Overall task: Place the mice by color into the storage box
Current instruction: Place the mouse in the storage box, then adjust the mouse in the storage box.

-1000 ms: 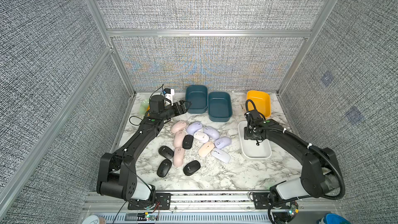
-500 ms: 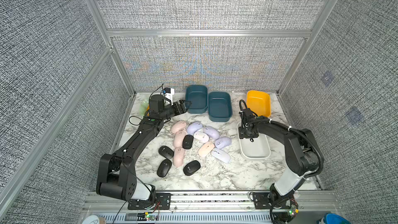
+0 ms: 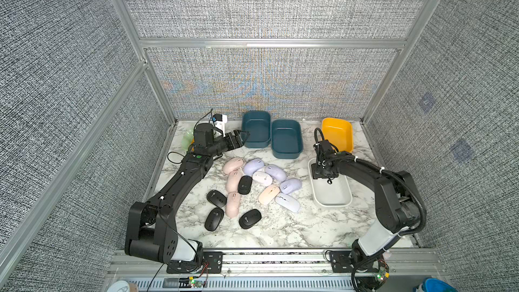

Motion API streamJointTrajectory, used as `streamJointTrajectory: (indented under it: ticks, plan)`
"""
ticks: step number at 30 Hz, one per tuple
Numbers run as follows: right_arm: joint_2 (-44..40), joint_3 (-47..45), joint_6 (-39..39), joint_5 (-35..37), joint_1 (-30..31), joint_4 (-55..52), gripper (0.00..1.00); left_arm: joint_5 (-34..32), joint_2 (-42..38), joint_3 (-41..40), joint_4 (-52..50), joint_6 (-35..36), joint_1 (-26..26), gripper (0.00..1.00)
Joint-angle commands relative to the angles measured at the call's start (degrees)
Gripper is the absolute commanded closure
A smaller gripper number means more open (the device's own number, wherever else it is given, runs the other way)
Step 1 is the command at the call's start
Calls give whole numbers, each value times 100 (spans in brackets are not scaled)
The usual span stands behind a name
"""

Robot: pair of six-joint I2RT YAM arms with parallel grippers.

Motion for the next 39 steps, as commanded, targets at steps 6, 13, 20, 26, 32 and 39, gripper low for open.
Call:
streamJointTrajectory:
  ticks: [6,13,20,26,32,39]
  plan:
    - [-79,-91,211,285,15,-61,33,-74,-13,14,-2,142,-23,15]
    - [-447,-654,486,-577,-267,527,35,10,60,41,-11,64,-41,15]
    - [-861,-709,770,-458,-449,558,45,-19,88,40,-29,81,-96,15]
    - [-561,-558,1018,454,-638,256,78,-76,209,93,-146,125,-125,15]
    - [-5,-337,969,649,-631,276,91,-82,244,111,-196,158,-177,15]
    - [361,-97,819,142,-620,424,91,-144,257,155,-296,236,-195,15]
